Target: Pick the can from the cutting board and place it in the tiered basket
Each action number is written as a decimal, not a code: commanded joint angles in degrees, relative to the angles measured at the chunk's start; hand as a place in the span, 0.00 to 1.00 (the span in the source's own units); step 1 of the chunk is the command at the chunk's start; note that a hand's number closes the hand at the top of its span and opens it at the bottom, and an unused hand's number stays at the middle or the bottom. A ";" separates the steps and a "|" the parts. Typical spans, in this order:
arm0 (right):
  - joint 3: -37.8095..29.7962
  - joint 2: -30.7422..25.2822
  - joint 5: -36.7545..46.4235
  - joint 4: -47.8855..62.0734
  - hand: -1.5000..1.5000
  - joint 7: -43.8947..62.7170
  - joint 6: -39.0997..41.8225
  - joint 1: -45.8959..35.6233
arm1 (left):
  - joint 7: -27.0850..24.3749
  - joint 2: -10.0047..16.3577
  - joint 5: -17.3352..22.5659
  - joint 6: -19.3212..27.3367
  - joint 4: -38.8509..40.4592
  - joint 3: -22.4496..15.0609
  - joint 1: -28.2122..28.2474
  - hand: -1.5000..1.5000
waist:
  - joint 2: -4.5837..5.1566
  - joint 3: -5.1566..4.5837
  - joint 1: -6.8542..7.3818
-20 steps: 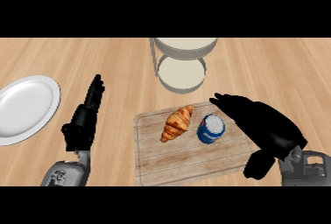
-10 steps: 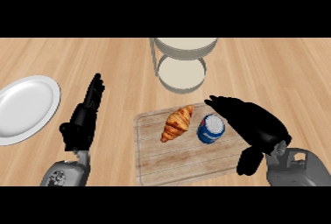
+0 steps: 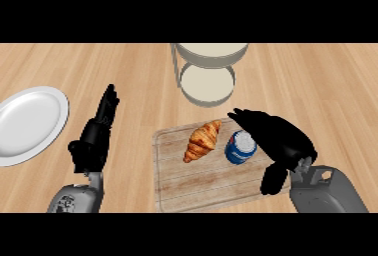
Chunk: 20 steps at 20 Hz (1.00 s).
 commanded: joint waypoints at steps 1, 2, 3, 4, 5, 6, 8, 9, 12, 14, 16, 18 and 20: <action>1.54 0.72 3.40 0.73 0.00 -3.15 -2.95 3.79 | -3.38 -0.78 -0.22 -0.78 1.71 -0.38 1.61 0.50 | 0.00 0.01 -0.07; 0.88 5.71 1.39 0.04 0.00 3.56 1.56 -1.17 | 1.37 0.28 -0.60 -0.83 -4.04 -0.44 1.73 0.50 | -0.05 0.00 0.10; -1.04 4.74 0.79 3.02 0.00 2.04 3.18 -4.23 | -0.88 -2.29 -2.68 1.12 -2.71 -3.30 4.20 0.50 | -0.02 0.00 0.17; 0.72 2.44 3.40 0.75 0.00 -2.16 -1.23 2.37 | 4.68 -1.25 -1.90 0.33 -3.83 -1.31 0.37 0.50 | -0.03 0.02 -0.04; -1.13 2.40 3.78 9.56 0.00 -6.55 -4.65 -2.58 | 1.81 -0.20 -0.64 -0.55 -1.32 0.71 -0.91 0.50 | 0.06 0.02 0.15; -0.84 4.76 3.67 4.31 0.00 -2.08 -0.52 -1.70 | 1.04 -1.94 -1.72 0.27 -2.33 -1.22 1.20 0.50 | -0.01 0.01 0.02; 1.21 2.74 5.87 3.88 0.00 -6.11 -4.79 3.89 | -0.64 -0.91 -0.20 -0.73 1.44 1.59 -1.12 0.50 | 0.01 0.01 -0.12; -2.32 4.81 4.03 7.70 0.00 -4.81 -2.30 -1.35 | 1.39 -1.62 -1.76 -0.26 -0.21 -0.24 -0.73 0.50 | 0.01 0.01 0.02; -4.19 2.97 2.81 4.34 0.00 -6.70 -1.74 0.87 | 2.36 1.93 1.24 -3.61 -2.92 3.28 -0.44 0.50 | -0.01 0.01 0.02; 0.09 5.61 7.33 10.34 0.00 -8.44 -8.68 1.86 | -3.78 -1.04 -0.49 -1.55 3.02 1.59 0.36 0.50 | 0.07 0.01 0.06; 2.28 7.74 8.92 5.74 0.00 -5.95 -10.34 5.53 | 1.38 -1.32 -1.45 -0.57 0.71 1.51 -2.79 0.50 | 0.00 0.01 -0.13; 0.49 6.81 10.09 8.59 1.00 -9.06 -13.12 3.37 | -2.25 -1.83 -2.30 -0.22 4.22 1.06 -2.59 0.50 | 0.03 0.01 -0.09; 0.86 3.85 12.14 10.83 1.00 -14.72 -18.14 4.39 | -0.28 -0.60 -0.17 -1.91 5.09 3.14 -5.08 0.50 | 0.08 0.02 -0.16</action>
